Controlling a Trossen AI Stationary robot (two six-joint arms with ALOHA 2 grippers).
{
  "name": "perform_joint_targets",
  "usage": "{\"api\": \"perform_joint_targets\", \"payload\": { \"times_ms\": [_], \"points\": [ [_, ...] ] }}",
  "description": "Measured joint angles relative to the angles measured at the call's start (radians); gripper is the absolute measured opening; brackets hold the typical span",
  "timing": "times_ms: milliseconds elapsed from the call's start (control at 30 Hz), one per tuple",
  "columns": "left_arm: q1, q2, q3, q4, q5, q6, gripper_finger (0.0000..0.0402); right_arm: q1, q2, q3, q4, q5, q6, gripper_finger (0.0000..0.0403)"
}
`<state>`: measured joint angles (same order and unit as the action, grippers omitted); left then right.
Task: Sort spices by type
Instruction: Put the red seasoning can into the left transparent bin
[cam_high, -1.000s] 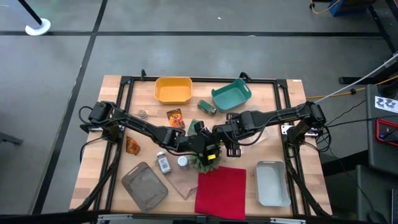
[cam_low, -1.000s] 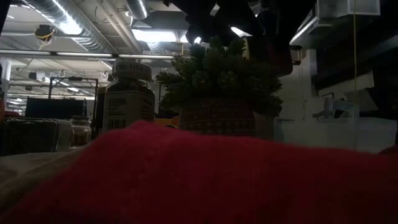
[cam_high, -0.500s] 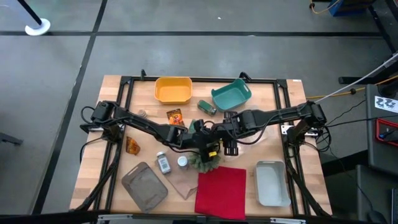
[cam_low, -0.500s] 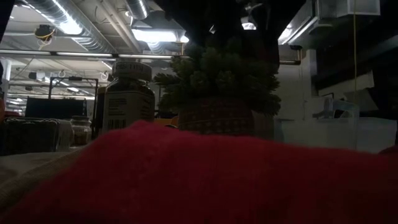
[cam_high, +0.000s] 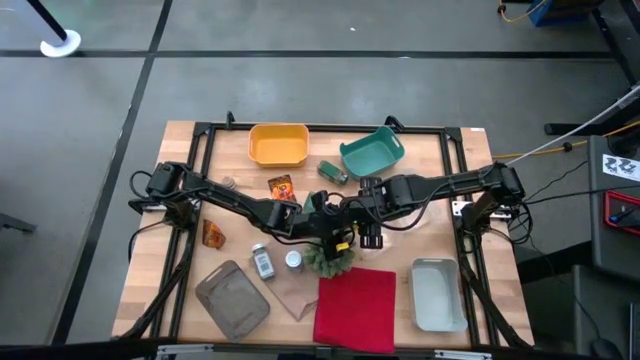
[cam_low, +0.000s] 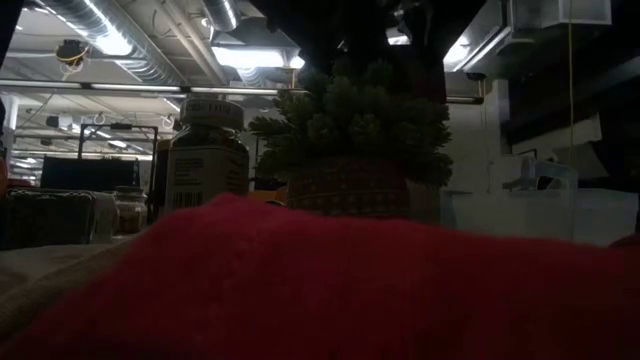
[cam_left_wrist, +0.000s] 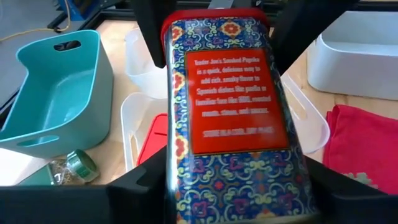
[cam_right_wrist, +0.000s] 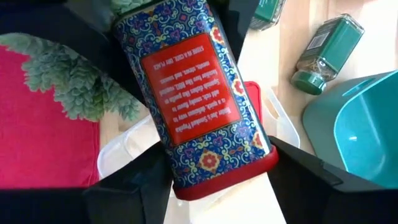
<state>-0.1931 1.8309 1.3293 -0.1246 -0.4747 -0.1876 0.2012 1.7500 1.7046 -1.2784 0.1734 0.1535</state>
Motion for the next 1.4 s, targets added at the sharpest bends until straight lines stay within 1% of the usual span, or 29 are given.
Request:
{"api": "perform_joint_targets", "payload": {
  "times_ms": [367, 567, 633, 733, 900, 1033, 1133, 1267, 1400],
  "points": [
    [-0.012, -0.001, 0.0, 0.006, -0.002, 0.011, 0.0196, 0.002, 0.001, 0.0, 0.002, -0.007, -0.005, 0.0259],
    [-0.011, -0.015, 0.002, 0.018, 0.0, 0.032, 0.0196, 0.002, -0.01, 0.001, -0.047, -0.006, 0.0, 0.0257],
    [-0.011, -0.026, 0.003, 0.021, -0.005, 0.038, 0.0196, 0.002, -0.023, 0.009, -0.088, -0.008, 0.002, 0.0253],
    [-0.01, -0.041, 0.005, 0.026, -0.008, 0.046, 0.0196, 0.002, -0.059, 0.028, -0.105, -0.008, 0.002, 0.0249],
    [-0.015, -0.059, 0.004, 0.071, -0.007, 0.105, 0.0196, 0.002, -0.165, 0.032, -0.115, 0.008, -0.003, 0.0248],
    [-0.016, -0.062, 0.004, 0.077, -0.002, 0.137, 0.0196, 0.003, -0.283, 0.029, -0.111, 0.098, 0.009, 0.0248],
    [-0.016, -0.062, 0.004, 0.11, -0.002, 0.149, 0.0196, 0.003, -0.383, -0.011, -0.062, 0.149, 0.034, 0.0248],
    [-0.015, -0.062, 0.003, 0.143, -0.002, 0.185, 0.0196, 0.002, -0.522, -0.149, 0.058, 0.152, 0.034, 0.0248],
    [-0.016, -0.093, 0.002, 0.142, 0.002, 0.218, 0.0196, 0.002, -0.665, -0.361, 0.218, 0.113, 0.034, 0.0248]
  ]
}}
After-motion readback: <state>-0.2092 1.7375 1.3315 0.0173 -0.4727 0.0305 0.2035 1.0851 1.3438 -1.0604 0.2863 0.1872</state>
